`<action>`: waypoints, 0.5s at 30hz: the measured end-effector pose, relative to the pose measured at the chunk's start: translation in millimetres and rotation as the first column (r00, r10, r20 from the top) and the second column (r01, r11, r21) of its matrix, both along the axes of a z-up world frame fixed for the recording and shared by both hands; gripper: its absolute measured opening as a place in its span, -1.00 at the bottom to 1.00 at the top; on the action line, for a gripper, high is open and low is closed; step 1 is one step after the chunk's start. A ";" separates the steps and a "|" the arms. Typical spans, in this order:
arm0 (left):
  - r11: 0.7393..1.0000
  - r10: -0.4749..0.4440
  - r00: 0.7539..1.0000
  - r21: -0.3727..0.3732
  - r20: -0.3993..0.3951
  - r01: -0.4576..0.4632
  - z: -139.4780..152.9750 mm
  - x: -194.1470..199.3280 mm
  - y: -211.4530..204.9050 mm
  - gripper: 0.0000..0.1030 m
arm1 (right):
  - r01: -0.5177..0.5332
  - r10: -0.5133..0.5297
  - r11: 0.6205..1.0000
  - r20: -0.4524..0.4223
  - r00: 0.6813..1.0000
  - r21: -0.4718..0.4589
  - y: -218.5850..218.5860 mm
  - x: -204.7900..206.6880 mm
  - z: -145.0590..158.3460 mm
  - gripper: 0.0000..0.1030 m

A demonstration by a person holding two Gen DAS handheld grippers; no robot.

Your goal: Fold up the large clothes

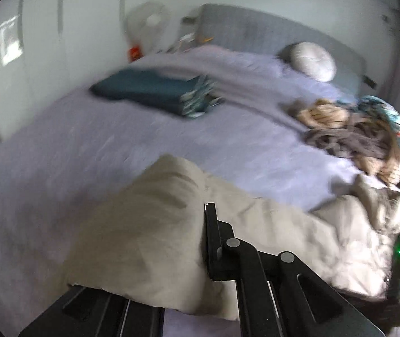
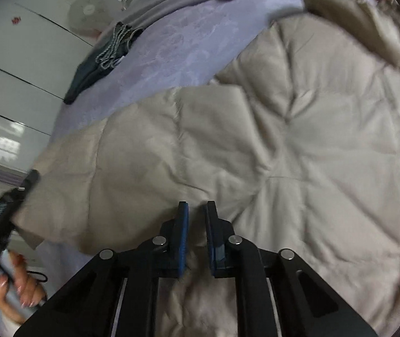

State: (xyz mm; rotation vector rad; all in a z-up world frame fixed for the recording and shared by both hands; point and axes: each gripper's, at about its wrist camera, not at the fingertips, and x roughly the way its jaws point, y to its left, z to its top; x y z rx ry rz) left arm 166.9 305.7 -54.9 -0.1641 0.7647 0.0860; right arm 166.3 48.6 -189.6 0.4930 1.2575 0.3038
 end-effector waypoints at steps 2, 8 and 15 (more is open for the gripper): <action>0.997 -0.081 0.997 -0.006 0.017 0.081 13.4 2.5 -28.2 -0.85 | -0.007 0.008 1.000 -0.020 1.000 0.022 2.3 -0.1 -16.2 -0.78; 0.950 -0.310 0.950 -0.028 0.042 0.311 30.9 13.0 -132.7 -0.85 | -0.016 0.023 0.994 -0.062 0.998 0.110 -10.6 -1.3 -24.2 -0.79; 0.871 -0.491 0.870 -0.057 -0.044 0.489 -1.1 10.8 -257.6 -0.85 | 0.190 -0.191 0.978 0.001 0.982 0.085 -129.5 -55.9 21.3 -0.78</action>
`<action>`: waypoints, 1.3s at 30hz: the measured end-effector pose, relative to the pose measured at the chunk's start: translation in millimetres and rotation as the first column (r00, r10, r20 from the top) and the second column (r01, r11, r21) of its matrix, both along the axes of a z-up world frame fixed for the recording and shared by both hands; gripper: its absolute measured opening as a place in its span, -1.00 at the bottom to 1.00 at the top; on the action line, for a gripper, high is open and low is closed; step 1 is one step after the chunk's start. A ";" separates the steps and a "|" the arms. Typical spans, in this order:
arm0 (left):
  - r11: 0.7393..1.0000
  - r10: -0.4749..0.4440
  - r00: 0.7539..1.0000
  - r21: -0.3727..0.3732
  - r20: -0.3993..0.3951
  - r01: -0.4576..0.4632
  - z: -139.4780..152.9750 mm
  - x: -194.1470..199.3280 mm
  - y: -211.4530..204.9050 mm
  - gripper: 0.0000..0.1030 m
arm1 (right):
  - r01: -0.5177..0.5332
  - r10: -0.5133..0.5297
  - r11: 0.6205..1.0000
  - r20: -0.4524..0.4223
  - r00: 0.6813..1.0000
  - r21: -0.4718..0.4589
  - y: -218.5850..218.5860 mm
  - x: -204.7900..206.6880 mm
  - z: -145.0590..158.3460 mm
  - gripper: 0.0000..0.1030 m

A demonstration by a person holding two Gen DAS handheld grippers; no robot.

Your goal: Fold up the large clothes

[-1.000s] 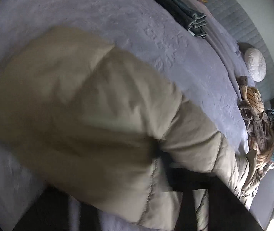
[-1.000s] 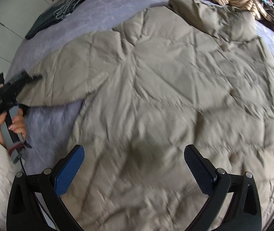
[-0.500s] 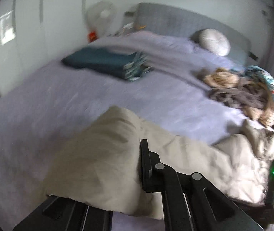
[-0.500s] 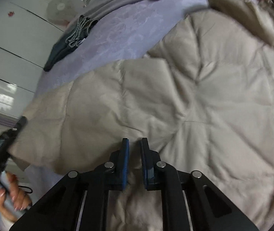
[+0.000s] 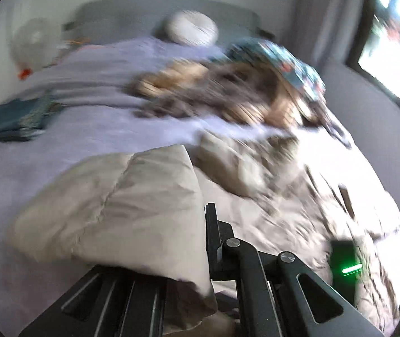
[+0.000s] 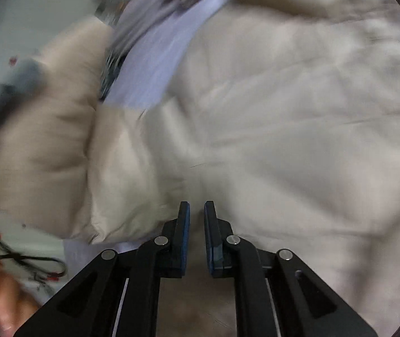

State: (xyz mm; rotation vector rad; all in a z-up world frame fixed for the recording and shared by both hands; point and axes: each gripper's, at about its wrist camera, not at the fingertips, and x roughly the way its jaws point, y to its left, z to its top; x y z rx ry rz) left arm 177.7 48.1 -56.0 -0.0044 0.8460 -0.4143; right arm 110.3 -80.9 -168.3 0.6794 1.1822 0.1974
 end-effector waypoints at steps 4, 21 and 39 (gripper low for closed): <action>0.989 -0.119 0.990 0.081 -0.073 0.125 -46.6 -13.5 -71.3 -0.84 | 0.090 -0.090 0.990 0.006 0.996 -0.107 -70.5 -36.3 17.3 -0.79; 0.957 -0.159 0.985 0.235 -0.071 0.172 -66.2 -79.8 -84.2 0.93 | 0.121 -0.129 0.980 -0.038 0.991 -0.157 -140.1 -75.0 21.6 -0.76; 0.849 0.061 0.815 -0.399 -0.577 -0.346 -144.8 57.4 156.0 -0.31 | -0.278 0.585 0.460 0.052 0.810 -0.843 105.8 -11.8 59.1 0.57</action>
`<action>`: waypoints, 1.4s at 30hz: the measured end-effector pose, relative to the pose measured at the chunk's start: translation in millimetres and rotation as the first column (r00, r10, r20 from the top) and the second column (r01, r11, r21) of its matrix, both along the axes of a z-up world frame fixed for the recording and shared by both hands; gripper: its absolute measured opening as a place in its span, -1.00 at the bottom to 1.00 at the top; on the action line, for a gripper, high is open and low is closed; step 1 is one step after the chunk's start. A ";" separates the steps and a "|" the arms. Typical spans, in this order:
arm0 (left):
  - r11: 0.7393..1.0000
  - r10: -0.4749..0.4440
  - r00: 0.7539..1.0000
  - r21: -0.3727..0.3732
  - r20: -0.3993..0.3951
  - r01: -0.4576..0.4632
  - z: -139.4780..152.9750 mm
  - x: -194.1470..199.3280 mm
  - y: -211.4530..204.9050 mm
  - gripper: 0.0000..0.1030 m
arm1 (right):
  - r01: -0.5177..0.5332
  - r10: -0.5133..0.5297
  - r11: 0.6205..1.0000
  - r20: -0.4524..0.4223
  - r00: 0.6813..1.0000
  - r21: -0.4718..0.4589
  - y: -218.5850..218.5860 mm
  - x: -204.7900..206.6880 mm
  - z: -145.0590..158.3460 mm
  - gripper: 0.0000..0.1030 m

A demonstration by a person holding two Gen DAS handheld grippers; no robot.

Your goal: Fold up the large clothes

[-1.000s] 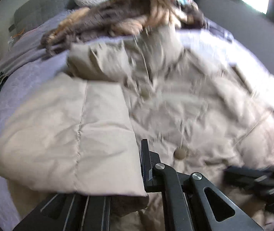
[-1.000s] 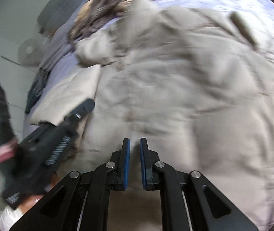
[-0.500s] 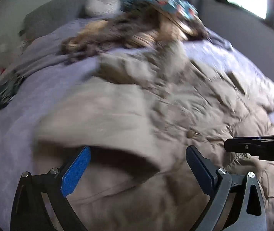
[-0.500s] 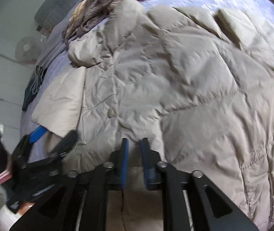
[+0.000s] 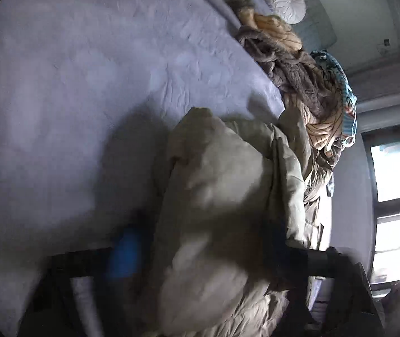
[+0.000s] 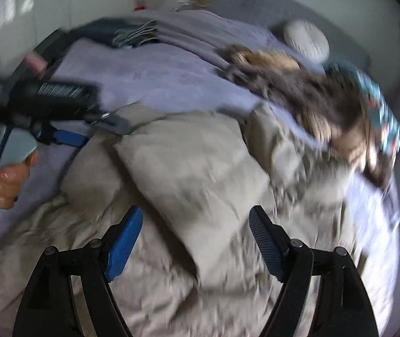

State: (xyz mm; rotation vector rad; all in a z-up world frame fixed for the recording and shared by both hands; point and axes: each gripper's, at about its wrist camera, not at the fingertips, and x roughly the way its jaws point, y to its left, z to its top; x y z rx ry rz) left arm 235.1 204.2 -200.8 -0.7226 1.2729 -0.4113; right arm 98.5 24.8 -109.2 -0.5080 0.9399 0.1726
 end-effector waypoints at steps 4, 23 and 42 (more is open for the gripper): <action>0.990 -0.050 0.995 0.135 0.084 0.038 18.8 -1.8 -18.4 -0.64 | 0.031 -0.032 0.997 -0.015 0.999 -0.066 5.2 18.8 -18.6 0.25; 0.759 -0.167 0.952 0.650 0.255 -0.041 63.3 -16.0 -49.2 0.45 | 0.747 -0.620 0.338 -0.462 0.634 0.572 -257.3 -56.5 -32.0 -0.39; 0.745 -0.156 0.976 0.667 0.150 0.016 28.8 -39.0 -73.3 0.65 | 0.672 -0.543 0.508 -0.404 0.736 0.539 -285.0 -61.4 -27.5 -0.70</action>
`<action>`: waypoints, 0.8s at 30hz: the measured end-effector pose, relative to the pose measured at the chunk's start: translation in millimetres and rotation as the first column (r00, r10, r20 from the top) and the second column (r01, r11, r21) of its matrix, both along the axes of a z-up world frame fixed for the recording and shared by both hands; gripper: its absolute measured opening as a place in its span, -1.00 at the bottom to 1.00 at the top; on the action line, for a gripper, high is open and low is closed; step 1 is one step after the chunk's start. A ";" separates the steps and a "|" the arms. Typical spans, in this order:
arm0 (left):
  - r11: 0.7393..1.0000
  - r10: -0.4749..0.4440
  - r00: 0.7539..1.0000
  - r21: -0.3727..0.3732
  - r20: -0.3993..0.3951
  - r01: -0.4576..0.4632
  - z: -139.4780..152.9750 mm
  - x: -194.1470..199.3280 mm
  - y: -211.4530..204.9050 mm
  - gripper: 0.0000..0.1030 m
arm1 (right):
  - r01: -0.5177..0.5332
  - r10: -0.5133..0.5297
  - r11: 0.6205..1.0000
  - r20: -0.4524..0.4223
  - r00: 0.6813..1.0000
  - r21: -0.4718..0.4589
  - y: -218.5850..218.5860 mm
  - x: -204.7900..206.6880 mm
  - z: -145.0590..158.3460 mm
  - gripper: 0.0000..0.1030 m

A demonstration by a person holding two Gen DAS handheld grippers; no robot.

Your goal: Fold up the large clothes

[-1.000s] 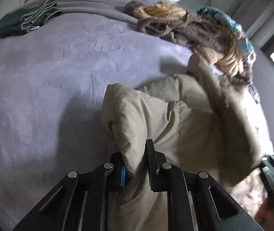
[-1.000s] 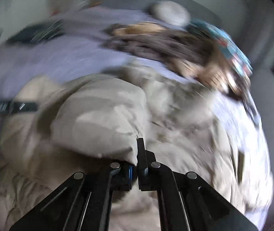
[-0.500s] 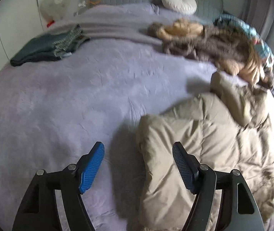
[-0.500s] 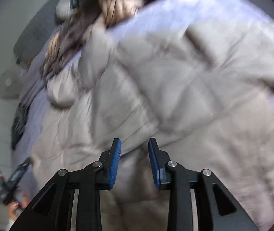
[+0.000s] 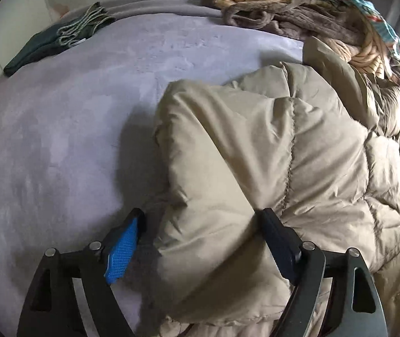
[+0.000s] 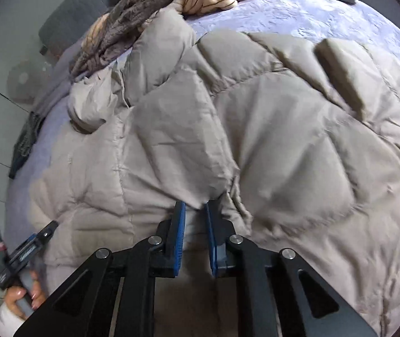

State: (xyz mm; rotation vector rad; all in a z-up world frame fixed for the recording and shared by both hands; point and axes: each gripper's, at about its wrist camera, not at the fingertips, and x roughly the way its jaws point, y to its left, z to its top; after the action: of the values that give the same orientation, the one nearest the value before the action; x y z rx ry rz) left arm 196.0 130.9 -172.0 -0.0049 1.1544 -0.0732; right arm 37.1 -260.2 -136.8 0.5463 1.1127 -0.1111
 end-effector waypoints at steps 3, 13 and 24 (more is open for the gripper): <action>0.999 -0.015 0.999 0.046 0.034 0.014 22.8 -6.3 -9.6 0.65 | 0.035 -0.034 0.996 -0.008 0.999 0.080 -24.1 -17.6 9.9 -0.43; 0.988 -0.155 0.986 0.031 0.067 0.154 62.8 -43.1 -96.5 0.65 | 0.245 -0.246 0.956 -0.012 0.969 0.161 -105.2 -97.9 28.5 0.22; 0.953 -0.302 0.953 -0.014 0.010 0.302 62.0 -85.2 -231.6 1.00 | 0.428 -0.433 0.890 -0.006 0.902 0.159 -213.9 -152.5 26.7 0.65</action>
State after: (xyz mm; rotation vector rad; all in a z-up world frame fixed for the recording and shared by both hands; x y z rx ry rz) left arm 110.8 -100.7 -110.1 0.1588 1.1394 -0.3534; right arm -115.5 -474.1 -110.1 0.9312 0.9604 -0.4034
